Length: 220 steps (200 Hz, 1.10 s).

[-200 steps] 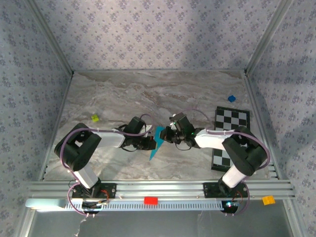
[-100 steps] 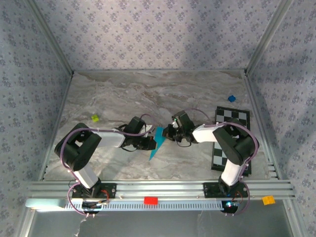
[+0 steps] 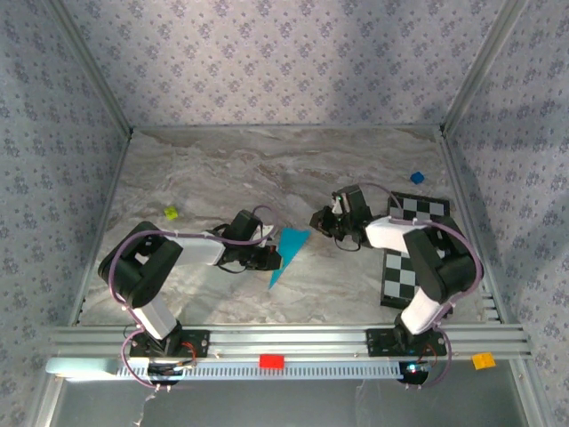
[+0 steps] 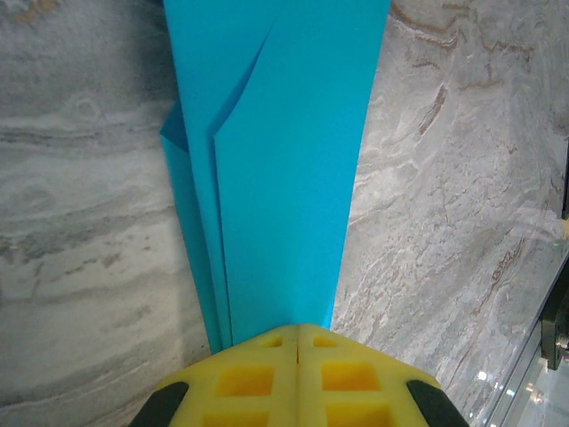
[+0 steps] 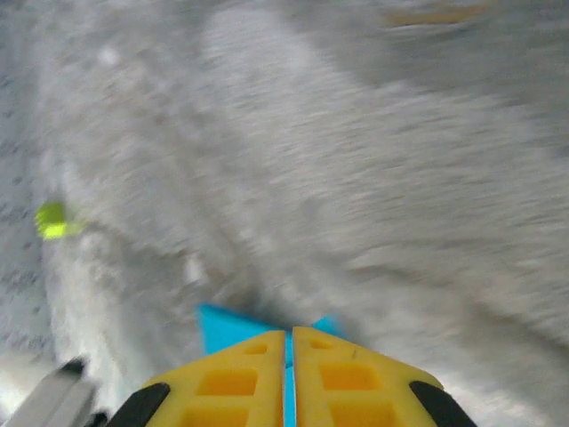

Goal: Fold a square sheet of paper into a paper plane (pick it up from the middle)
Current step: Fold the wing for the fifth time at the center of the table.

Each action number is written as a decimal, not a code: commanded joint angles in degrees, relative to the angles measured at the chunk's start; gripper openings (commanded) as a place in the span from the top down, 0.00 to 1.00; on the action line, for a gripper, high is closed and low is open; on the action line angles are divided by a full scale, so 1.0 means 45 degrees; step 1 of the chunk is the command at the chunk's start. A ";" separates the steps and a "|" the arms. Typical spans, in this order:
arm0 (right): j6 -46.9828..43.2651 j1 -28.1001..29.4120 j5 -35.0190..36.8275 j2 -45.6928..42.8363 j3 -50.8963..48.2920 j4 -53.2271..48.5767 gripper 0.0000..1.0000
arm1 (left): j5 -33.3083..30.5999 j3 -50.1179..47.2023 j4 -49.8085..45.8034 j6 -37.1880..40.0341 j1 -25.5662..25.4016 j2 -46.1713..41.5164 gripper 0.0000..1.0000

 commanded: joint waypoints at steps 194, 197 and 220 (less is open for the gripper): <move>0.0296 0.1550 0.0675 0.1993 -0.0587 -0.0583 1.00 | 0.0106 0.3188 -0.2869 -0.1340 -0.0487 0.0302 1.00; 0.0308 0.1553 0.0687 0.1998 -0.0597 -0.0587 1.00 | 0.0063 0.3211 -0.2864 -0.1356 -0.0531 0.0409 1.00; 0.0400 0.1556 0.0718 0.2075 -0.0685 -0.0501 1.00 | -0.0325 0.3145 -0.2915 -0.1276 -0.0751 0.0999 1.00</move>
